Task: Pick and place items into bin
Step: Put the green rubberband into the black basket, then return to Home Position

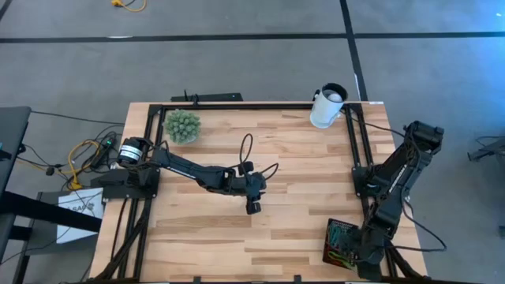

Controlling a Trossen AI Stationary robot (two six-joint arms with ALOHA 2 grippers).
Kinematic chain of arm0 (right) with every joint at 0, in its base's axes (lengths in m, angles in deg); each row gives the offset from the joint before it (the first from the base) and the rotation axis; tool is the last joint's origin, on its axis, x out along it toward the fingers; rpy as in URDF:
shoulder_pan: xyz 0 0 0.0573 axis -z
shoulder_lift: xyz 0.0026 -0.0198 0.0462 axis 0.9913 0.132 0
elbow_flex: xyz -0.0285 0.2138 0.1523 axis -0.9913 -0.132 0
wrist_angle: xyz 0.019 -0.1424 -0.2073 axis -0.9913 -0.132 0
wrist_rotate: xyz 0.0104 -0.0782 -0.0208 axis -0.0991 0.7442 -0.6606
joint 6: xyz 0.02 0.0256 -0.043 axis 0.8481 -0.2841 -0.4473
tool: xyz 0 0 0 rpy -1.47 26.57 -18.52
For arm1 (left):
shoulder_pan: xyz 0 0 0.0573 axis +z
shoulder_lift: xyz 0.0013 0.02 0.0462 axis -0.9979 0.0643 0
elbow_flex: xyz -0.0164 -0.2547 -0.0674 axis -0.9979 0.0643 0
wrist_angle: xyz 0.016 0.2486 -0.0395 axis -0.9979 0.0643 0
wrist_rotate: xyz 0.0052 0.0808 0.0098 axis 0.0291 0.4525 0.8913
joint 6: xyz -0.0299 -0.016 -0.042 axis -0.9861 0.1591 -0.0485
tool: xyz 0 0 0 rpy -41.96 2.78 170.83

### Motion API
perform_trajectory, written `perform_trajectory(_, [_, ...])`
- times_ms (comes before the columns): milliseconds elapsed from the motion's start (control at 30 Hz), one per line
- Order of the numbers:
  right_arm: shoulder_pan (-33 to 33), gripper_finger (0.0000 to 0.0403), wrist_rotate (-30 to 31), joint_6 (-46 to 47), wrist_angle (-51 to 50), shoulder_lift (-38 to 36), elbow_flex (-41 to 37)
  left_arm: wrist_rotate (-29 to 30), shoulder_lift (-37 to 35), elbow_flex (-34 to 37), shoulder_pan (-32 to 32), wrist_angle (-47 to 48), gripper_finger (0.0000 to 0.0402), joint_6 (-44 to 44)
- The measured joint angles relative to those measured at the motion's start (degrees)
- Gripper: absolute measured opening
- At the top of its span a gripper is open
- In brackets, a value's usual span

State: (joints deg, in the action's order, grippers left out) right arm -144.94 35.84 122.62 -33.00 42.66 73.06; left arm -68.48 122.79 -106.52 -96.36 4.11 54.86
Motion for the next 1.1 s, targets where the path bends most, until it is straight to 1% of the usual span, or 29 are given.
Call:
perform_trajectory(67, [0.71, 0.0088, 1.77, -3.06, 0.19, 0.00, 0.00, -0.01, 0.00, 0.02, 0.00, 0.06, 0.0126, 0.03])
perform_trajectory(167, [2.59, 0.0088, 7.46, -7.70, -1.19, 0.00, 0.00, -0.01, 0.00, 0.02, 0.00, 0.06, 0.0125, 0.06])
perform_trajectory(233, [4.24, 0.0088, 8.38, -9.47, -1.90, 0.00, 0.00, 0.00, 0.00, 0.02, 0.00, 0.05, 0.0125, 0.09])
perform_trajectory(300, [5.71, 0.0088, 7.71, -10.12, -2.68, 0.00, 0.00, 0.00, 0.00, 0.02, 0.00, 0.06, 0.0125, 0.10])
perform_trajectory(400, [7.12, 0.0088, 4.80, -9.32, -4.18, 0.00, 0.00, -0.02, 0.00, 0.02, -0.02, 0.08, 0.0125, 0.02])
perform_trajectory(567, [7.17, 0.0088, 3.65, -8.20, -6.61, 0.11, 0.01, -0.02, 0.00, 0.02, -0.07, 0.55, 0.0125, 0.00])
perform_trajectory(667, [7.44, 0.0088, 0.83, -8.31, -6.85, 0.09, 0.00, 0.02, 0.00, 0.02, -0.07, 0.56, 0.0125, 0.30])
perform_trajectory(733, [7.77, 0.0088, 0.77, -9.76, -7.02, 0.09, 0.02, 0.44, 0.00, 0.02, -0.07, 0.59, 0.0125, 1.62])
perform_trajectory(800, [8.02, 0.0088, 2.04, -12.23, -7.13, 0.09, 0.02, 0.85, 0.00, 0.02, -0.05, 1.71, 0.0125, 2.77])
perform_trajectory(900, [9.45, 0.0087, 2.48, -12.12, -8.06, -1.36, 0.06, 1.03, -0.06, 0.02, -0.01, 6.24, 0.0125, 4.23])
perform_trajectory(967, [10.69, 0.0086, 2.55, -12.55, -10.75, -3.49, 0.65, 1.03, -0.13, -0.76, 0.02, 12.40, 0.0125, 4.07])
perform_trajectory(1033, [11.94, 0.0086, 3.33, -16.21, -14.86, -6.67, 1.43, 1.03, -0.13, -2.75, 0.00, 20.78, 0.0125, 1.10])
perform_trajectory(1100, [13.46, 0.0086, 6.57, -22.03, -19.84, -10.49, 2.18, 1.07, -0.13, -5.32, -0.07, 28.62, 0.0125, -2.26])
